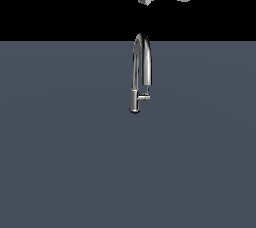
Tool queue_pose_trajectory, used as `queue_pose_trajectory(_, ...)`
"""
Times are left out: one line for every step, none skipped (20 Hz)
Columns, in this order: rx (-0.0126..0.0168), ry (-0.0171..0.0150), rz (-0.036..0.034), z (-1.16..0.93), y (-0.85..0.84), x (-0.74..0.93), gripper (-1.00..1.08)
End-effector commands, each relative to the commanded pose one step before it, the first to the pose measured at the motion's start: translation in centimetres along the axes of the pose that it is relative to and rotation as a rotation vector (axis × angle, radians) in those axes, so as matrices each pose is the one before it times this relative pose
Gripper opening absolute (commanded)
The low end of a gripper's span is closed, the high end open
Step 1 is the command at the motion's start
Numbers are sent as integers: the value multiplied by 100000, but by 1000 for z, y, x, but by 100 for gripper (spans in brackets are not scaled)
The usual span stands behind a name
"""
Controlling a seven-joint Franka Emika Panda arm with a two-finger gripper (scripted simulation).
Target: Turn on the faucet by rotating a designated handle.
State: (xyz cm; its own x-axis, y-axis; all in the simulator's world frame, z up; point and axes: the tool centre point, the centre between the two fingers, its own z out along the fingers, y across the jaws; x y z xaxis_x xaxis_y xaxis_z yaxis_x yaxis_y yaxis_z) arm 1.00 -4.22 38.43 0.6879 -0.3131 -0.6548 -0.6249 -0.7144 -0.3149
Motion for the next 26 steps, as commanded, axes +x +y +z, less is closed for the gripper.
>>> queue_pose_trajectory(3236, -3731, 3145, 138, -55, 1629, -100)
queue_pose_trajectory(1288, -1475, 1274, 51, -25, 649, -100)
queue_pose_trajectory(1294, -1481, 1280, 51, -25, 652, -100)
queue_pose_trajectory(1302, -1489, 1287, 50, -25, 655, -100)
queue_pose_trajectory(1309, -1496, 1293, 50, -25, 657, -100)
queue_pose_trajectory(1315, -1502, 1300, 50, -26, 659, -100)
queue_pose_trajectory(1323, -1510, 1308, 50, -25, 662, -100)
queue_pose_trajectory(1331, -1518, 1316, 49, -25, 665, -100)
queue_pose_trajectory(1339, -1525, 1323, 49, -26, 668, -100)
queue_pose_trajectory(1348, -1533, 1332, 49, -26, 671, -100)
queue_pose_trajectory(1357, -1542, 1341, 49, -26, 675, -100)
queue_pose_trajectory(1366, -1550, 1351, 49, -27, 679, -100)
queue_pose_trajectory(1376, -1559, 1360, 49, -27, 682, -100)
queue_pose_trajectory(1385, -1568, 1370, 49, -28, 686, -100)
queue_pose_trajectory(1397, -1579, 1382, 48, -28, 691, -100)
queue_pose_trajectory(1408, -1589, 1394, 49, -29, 696, -100)
queue_pose_trajectory(1420, -1601, 1407, 49, -30, 701, -100)
queue_pose_trajectory(1432, -1612, 1420, 49, -31, 707, -100)
queue_pose_trajectory(1447, -1626, 1435, 49, -32, 713, -100)
queue_pose_trajectory(1462, -1640, 1451, 50, -33, 721, -100)
queue_pose_trajectory(1478, -1656, 1468, 51, -34, 728, -100)
queue_pose_trajectory(1496, -1674, 1488, 51, -35, 737, -100)
queue_pose_trajectory(1516, -1693, 1509, 53, -36, 747, -100)
queue_pose_trajectory(1538, -1715, 1533, 53, -38, 758, -100)
queue_pose_trajectory(1562, -1739, 1559, 55, -40, 770, -100)
queue_pose_trajectory(1575, -1750, 1574, 56, -41, 778, -100)
